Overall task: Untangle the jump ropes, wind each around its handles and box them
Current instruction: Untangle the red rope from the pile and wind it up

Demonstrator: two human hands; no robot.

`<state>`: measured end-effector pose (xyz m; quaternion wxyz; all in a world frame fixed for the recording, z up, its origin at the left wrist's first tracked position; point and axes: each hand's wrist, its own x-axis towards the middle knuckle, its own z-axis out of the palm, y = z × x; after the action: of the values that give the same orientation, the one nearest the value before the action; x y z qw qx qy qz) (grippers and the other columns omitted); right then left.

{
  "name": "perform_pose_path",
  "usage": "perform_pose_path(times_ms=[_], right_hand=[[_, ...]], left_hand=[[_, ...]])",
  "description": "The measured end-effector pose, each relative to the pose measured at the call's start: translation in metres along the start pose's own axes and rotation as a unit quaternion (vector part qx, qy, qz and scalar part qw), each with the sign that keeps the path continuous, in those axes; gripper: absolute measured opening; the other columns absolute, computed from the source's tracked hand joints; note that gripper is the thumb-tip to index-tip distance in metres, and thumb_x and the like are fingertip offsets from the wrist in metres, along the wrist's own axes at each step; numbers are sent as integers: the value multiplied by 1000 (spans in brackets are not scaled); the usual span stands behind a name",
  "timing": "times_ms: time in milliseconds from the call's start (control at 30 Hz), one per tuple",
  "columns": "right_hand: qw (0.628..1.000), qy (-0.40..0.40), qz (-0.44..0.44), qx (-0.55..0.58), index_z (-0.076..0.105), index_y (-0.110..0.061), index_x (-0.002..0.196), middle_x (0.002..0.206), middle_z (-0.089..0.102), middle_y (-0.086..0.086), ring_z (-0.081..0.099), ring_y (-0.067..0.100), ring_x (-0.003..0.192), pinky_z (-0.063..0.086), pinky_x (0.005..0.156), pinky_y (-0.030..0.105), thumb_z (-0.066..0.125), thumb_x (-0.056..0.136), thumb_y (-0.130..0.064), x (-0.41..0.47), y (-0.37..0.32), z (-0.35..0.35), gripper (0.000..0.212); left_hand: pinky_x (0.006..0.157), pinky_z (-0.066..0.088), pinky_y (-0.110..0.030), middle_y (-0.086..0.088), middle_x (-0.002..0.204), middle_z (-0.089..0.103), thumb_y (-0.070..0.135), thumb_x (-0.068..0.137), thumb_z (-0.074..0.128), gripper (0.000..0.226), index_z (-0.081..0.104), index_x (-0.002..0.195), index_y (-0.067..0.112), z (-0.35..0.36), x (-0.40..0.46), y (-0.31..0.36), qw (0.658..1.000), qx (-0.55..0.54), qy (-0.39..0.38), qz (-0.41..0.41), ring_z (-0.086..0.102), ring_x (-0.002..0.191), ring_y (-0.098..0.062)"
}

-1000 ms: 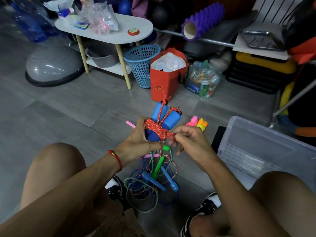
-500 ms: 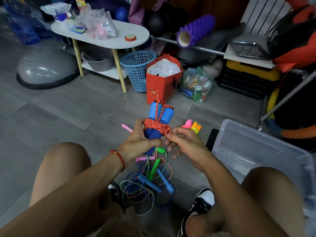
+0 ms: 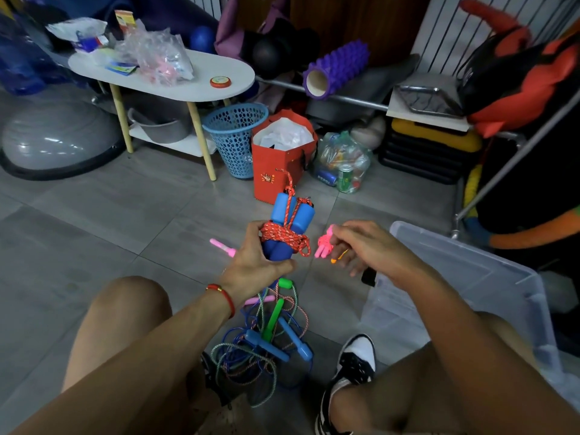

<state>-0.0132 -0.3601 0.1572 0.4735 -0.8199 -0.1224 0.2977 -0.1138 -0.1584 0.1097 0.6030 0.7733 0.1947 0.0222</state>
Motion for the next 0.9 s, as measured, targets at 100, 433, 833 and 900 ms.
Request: perform_pose_path(times_ms=[100, 433, 833, 900], right_hand=[[996, 12, 46, -77, 69, -12, 95, 83, 75, 3, 68, 15, 70, 58, 64, 34, 58, 98, -27, 22, 10, -36, 18], [964, -32, 125, -233, 66, -7, 86, 83, 73, 12, 73, 26, 69, 63, 64, 36, 57, 90, -32, 165, 91, -94, 27], [899, -40, -80, -429, 50, -28, 91, 96, 61, 2, 63, 32, 93, 49, 77, 37, 54, 92, -33, 266, 231, -73, 7], [886, 7, -111, -450, 53, -23, 98, 98, 62, 4, 64, 34, 92, 48, 74, 40, 53, 93, -30, 269, 243, -65, 8]], left_hand=[[59, 52, -19, 2, 99, 64, 11, 72, 84, 65, 44, 121, 23, 14, 28, -9, 998, 42, 2, -48, 67, 79, -11], [43, 43, -14, -3, 90, 72, 40, 68, 84, 49, 66, 104, 13, 126, 195, -98, 972, 144, 13, -187, 61, 65, -10], [84, 59, -31, -2, 91, 76, 44, 48, 80, 47, 76, 86, 17, 177, 357, -241, 979, 129, 30, -155, 69, 81, -13], [76, 56, -29, -3, 91, 73, 32, 60, 85, 46, 76, 99, 10, 181, 365, -234, 976, 137, 35, -168, 66, 82, -15]])
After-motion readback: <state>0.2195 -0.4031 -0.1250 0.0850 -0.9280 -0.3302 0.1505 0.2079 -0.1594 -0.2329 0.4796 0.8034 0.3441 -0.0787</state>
